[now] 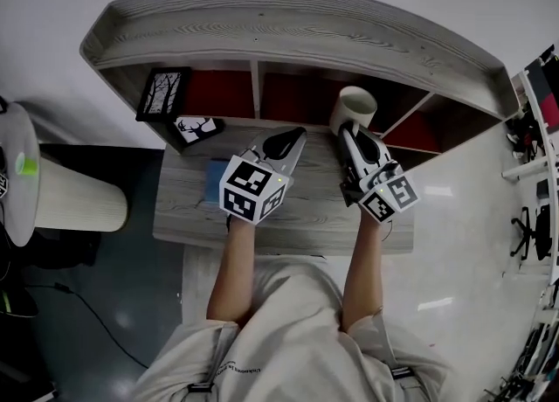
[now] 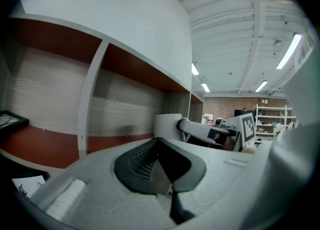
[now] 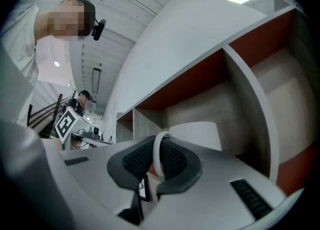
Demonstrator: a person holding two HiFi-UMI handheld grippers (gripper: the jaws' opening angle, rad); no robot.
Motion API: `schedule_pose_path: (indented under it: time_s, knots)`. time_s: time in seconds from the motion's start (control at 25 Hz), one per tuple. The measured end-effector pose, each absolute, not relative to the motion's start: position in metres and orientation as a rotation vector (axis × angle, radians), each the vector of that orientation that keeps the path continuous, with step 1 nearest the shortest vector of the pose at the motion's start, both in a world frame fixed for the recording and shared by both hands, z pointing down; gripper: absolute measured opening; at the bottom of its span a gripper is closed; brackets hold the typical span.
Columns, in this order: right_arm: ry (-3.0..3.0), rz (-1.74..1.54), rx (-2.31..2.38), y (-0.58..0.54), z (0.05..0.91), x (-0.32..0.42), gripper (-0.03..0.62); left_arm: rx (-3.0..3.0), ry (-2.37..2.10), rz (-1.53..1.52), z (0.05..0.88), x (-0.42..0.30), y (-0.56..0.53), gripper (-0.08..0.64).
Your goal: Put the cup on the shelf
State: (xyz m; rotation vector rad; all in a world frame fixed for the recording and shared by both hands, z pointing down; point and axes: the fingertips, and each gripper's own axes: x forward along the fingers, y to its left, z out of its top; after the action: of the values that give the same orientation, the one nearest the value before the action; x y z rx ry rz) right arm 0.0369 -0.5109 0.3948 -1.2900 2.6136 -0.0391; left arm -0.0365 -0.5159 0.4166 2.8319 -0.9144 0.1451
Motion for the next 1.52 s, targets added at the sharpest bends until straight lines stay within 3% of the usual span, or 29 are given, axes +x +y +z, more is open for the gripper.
schedule_pose_path:
  time_s: [1.0,1.52]
  knots:
    - [2.771,-0.249,-1.291,-0.559,0.425,0.029,0.038,2.894,-0.813,0.152,0.413,0.002,-0.563,0.009]
    - [2.68,-0.132,-1.534,-0.56,0.422,0.044,0.063,2.886,-0.826,0.126,0.412,-0.005,-0.557,0.009]
